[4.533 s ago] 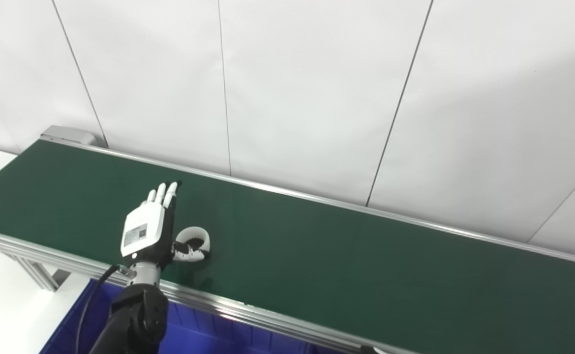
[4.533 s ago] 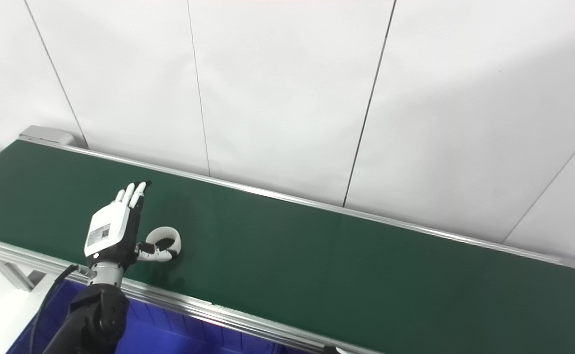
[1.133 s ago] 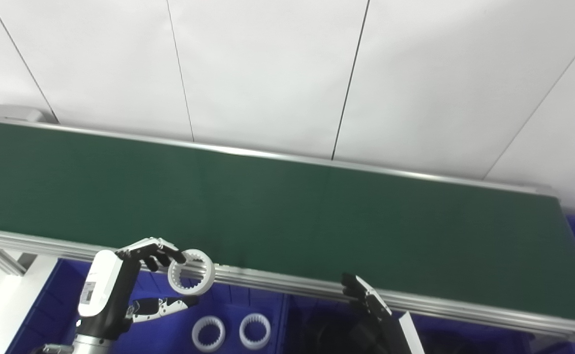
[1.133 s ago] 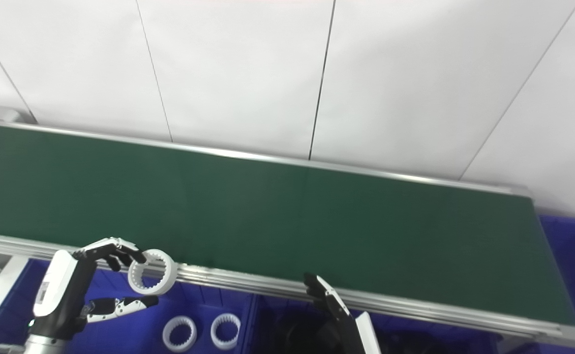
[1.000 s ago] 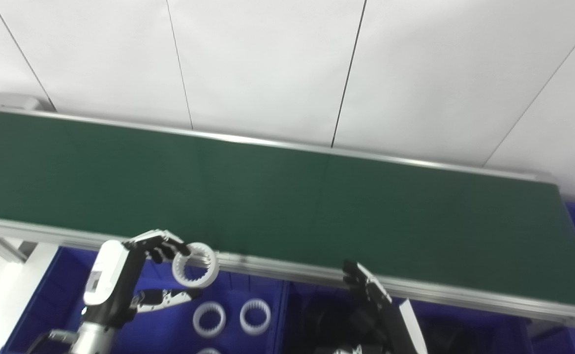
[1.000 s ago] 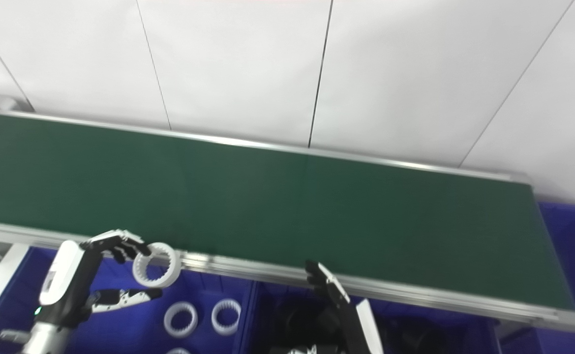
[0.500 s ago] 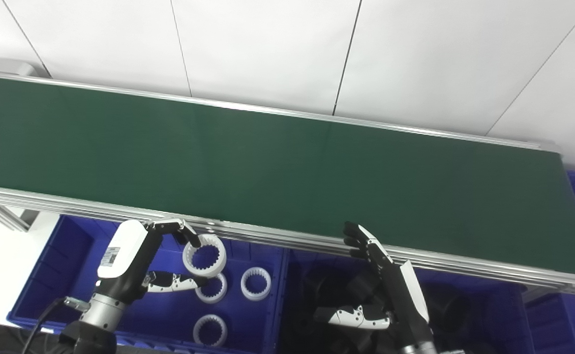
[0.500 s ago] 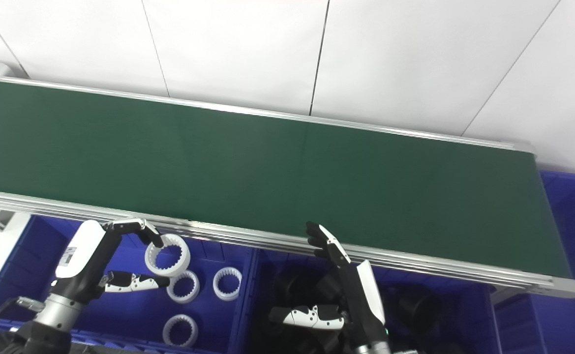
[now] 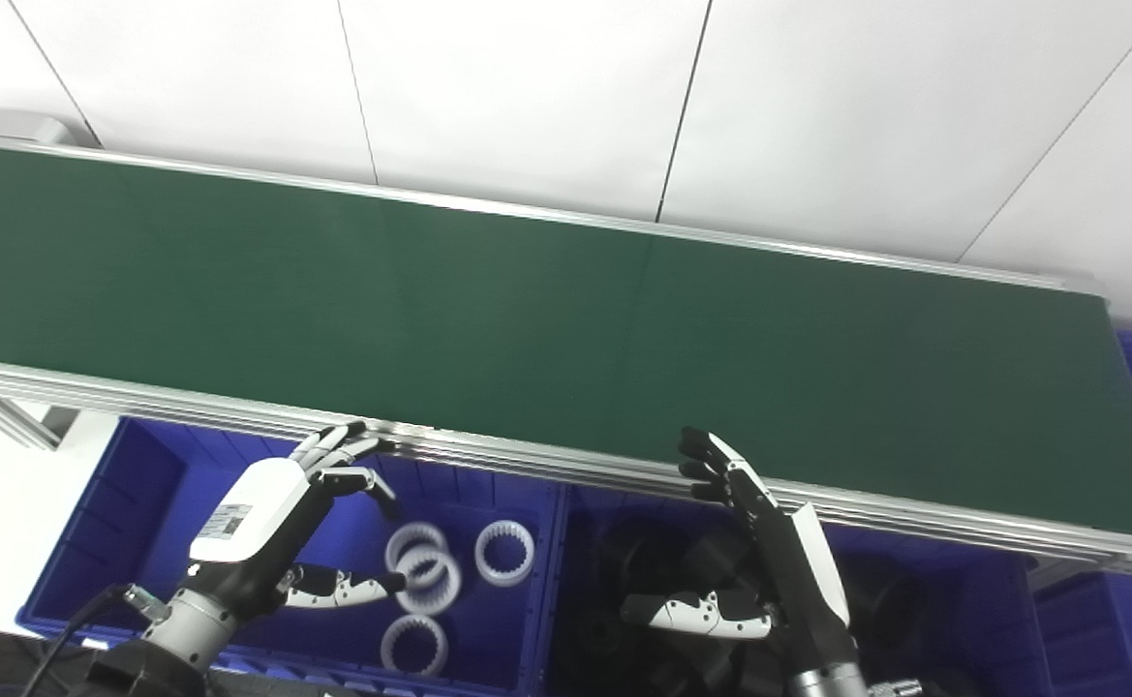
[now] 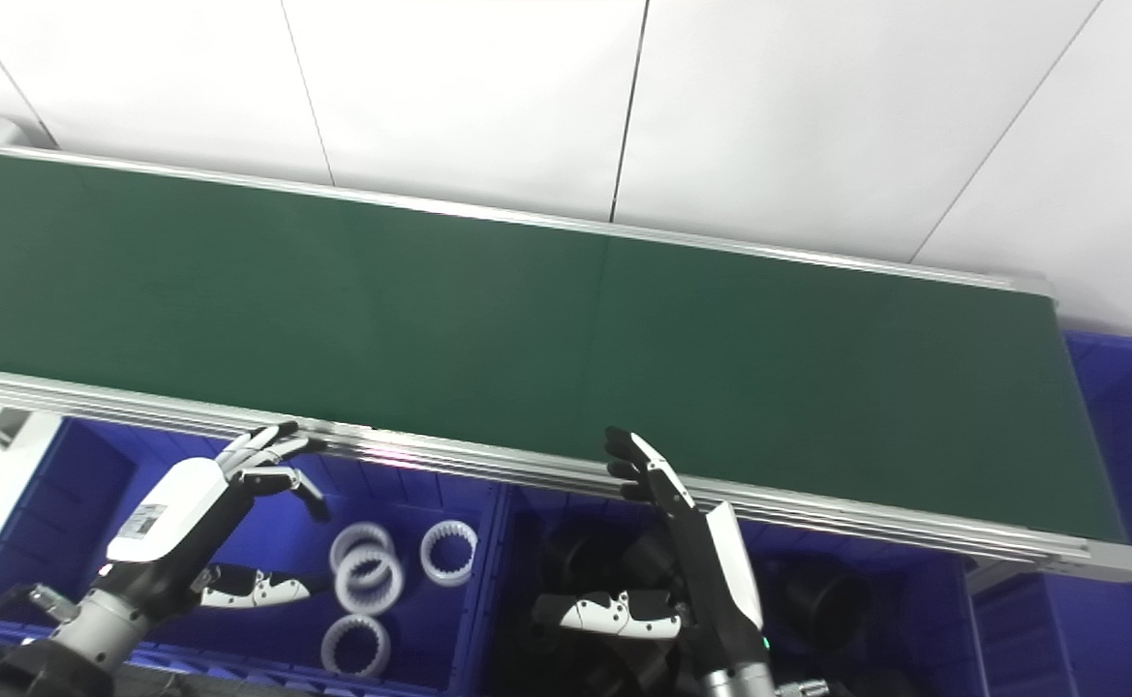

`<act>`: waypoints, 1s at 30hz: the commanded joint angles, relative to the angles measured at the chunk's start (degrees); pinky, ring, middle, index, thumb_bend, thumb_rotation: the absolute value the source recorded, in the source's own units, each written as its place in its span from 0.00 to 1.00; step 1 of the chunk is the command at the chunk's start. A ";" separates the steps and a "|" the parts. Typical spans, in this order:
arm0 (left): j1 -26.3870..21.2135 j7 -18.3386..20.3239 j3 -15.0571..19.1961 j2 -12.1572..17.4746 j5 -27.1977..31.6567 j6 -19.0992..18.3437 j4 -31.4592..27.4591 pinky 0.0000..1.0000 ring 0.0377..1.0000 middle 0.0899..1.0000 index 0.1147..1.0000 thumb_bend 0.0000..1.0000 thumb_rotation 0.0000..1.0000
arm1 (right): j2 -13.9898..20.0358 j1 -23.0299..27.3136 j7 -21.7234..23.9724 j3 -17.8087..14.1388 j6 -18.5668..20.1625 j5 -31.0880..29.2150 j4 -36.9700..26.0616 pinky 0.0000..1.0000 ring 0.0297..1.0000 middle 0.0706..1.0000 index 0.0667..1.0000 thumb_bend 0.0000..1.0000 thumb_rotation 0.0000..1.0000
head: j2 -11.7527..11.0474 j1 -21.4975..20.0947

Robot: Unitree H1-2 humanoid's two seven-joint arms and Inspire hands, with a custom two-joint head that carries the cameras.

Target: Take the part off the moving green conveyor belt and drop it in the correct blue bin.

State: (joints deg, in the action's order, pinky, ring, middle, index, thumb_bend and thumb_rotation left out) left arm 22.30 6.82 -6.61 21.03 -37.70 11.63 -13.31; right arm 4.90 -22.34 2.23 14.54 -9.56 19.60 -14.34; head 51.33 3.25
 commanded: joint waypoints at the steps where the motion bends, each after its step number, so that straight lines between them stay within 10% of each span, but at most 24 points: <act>1: 0.62 0.58 0.33 1.62 1.07 -0.04 -3.19 1.00 1.00 0.96 0.75 0.96 0.43 | -0.41 0.29 0.11 0.19 0.12 0.50 -2.43 0.76 0.81 0.84 0.87 0.92 0.27 | 0.14 -0.51; 12: 0.64 2.61 -0.27 0.10 21.89 6.27 -4.31 0.96 0.89 0.85 0.76 1.00 0.39 | -0.59 -0.15 0.42 0.51 1.06 0.21 -3.33 0.76 0.81 0.84 0.86 0.94 0.30 | 1.40 -3.75; 16: -1.85 3.91 -1.83 -1.85 29.66 8.46 -3.01 0.76 0.82 0.82 0.76 0.99 0.35 | -0.75 -0.46 0.54 0.75 1.38 0.24 -3.66 0.77 0.82 0.84 0.86 0.95 0.31 | 1.41 -5.85; 30: -3.44 6.67 -1.23 -5.69 43.25 10.84 2.33 0.69 0.74 0.76 0.73 0.98 0.28 | -1.69 -2.05 0.14 1.63 1.65 2.55 -4.45 0.76 0.81 0.84 0.86 0.95 0.30 | 0.68 -12.28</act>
State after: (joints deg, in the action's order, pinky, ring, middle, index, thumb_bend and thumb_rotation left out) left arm 19.38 13.14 -8.21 15.08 3.99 19.53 -10.11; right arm 4.21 -24.40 2.70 15.77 -8.42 21.87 -16.42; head 52.03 -9.05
